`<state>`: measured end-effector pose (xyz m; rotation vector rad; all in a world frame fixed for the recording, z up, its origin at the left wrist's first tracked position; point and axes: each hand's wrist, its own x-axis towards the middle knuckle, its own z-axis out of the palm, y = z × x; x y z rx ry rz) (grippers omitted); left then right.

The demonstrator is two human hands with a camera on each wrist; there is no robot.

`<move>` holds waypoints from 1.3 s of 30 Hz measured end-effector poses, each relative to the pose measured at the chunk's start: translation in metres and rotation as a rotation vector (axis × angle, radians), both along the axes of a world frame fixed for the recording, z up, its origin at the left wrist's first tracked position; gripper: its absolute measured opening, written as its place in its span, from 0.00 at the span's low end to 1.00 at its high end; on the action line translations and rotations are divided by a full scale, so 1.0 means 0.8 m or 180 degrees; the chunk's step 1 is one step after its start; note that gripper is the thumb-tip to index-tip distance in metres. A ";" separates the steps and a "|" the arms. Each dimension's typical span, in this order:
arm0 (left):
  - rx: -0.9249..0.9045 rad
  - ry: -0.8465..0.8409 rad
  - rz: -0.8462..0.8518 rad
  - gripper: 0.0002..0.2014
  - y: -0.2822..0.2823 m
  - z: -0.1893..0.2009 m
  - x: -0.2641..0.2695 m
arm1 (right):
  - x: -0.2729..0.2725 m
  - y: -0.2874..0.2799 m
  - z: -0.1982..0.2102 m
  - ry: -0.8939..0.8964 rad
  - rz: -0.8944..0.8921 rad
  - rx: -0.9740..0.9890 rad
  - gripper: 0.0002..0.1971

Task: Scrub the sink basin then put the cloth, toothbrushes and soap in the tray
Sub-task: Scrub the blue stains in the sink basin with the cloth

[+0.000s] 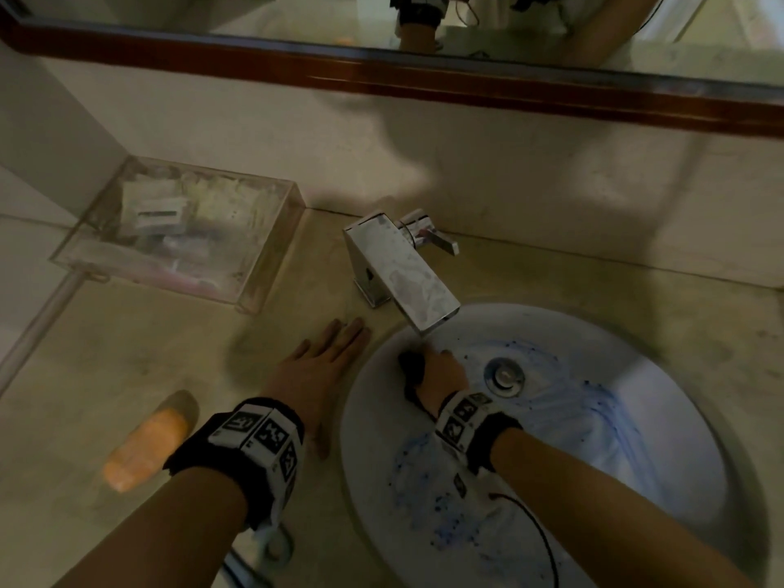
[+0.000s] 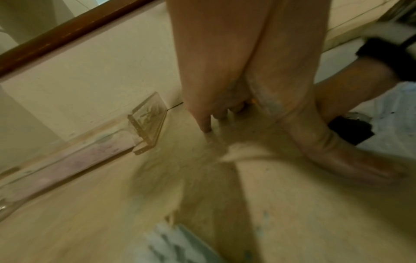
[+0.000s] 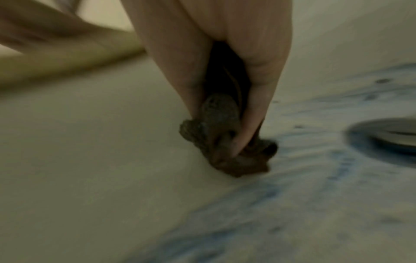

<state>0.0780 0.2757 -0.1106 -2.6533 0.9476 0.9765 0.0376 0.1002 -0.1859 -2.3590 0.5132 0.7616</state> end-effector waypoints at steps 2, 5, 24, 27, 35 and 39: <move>0.0028 -0.0012 -0.0014 0.74 -0.002 0.004 0.000 | -0.018 0.031 0.009 -0.0219 0.0202 0.0367 0.19; 0.0086 0.0012 -0.0027 0.73 -0.005 0.009 -0.003 | -0.035 0.064 0.015 -0.0038 0.0301 0.0648 0.26; 0.0164 0.0065 -0.0016 0.74 -0.004 0.010 -0.001 | -0.013 0.051 0.002 -0.0236 -0.0460 0.0621 0.28; 0.0222 0.0091 0.0011 0.74 -0.008 0.013 -0.003 | -0.007 0.032 -0.008 -0.0309 -0.0384 0.0276 0.24; 0.0227 0.0197 0.0038 0.74 -0.011 0.024 -0.002 | 0.017 -0.027 -0.021 -0.0065 -0.0843 -0.0057 0.28; 0.0168 0.0183 0.0036 0.76 -0.008 0.023 -0.001 | -0.015 -0.015 0.009 -0.0339 -0.0211 0.0452 0.14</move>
